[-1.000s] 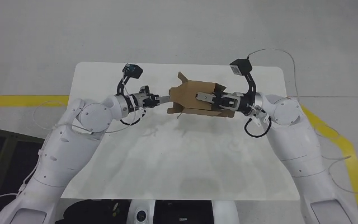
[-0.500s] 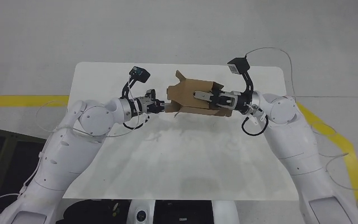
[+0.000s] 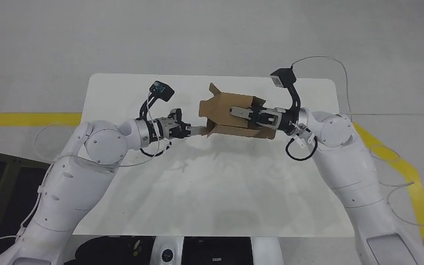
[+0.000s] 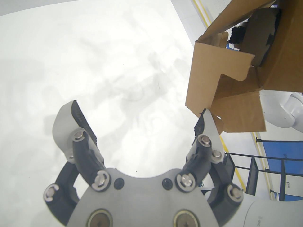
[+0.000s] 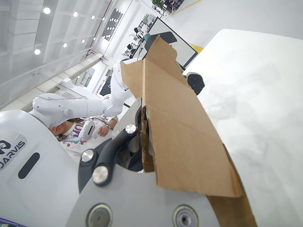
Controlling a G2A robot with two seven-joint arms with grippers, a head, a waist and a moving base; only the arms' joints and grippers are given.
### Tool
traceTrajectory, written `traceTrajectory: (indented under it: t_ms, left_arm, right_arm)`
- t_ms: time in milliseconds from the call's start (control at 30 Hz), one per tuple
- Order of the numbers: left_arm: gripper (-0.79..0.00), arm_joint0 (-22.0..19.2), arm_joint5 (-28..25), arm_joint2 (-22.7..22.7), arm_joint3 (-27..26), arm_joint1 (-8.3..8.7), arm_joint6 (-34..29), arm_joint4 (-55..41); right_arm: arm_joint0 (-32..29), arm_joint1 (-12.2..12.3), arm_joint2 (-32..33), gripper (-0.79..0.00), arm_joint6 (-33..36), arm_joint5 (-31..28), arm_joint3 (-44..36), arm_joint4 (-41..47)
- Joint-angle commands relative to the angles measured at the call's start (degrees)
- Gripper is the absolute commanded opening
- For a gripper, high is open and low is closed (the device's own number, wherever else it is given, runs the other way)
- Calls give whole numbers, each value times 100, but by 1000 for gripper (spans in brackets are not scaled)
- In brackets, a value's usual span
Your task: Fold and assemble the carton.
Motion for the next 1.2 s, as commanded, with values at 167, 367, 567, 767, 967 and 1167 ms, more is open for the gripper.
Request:
traceTrajectory:
  t_ms: [167,367,567,767,967,1167]
  left_arm:
    - [0,39,-43,-99,-22,13,-65,-119]
    - [0,-32,-62,-62,4,-3,-78,-208]
    - [0,-121,-46,-39,65,-18,-86,-273]
    - [0,-184,-30,-58,95,-25,-71,-318]
    - [0,-204,-26,-60,78,-29,-69,-332]
    - [0,-213,-17,-55,72,-33,-68,-330]
  right_arm:
    - [22,-7,-72,-785,8,23,-46,-18]
    - [83,-36,-220,-785,60,10,-50,28]
    - [139,-57,-323,-785,148,-19,-12,111]
    - [171,-69,-404,-785,261,-28,-4,172]
    - [206,-86,-477,-785,298,-33,11,213]
    - [245,-99,-521,-785,321,-41,50,247]
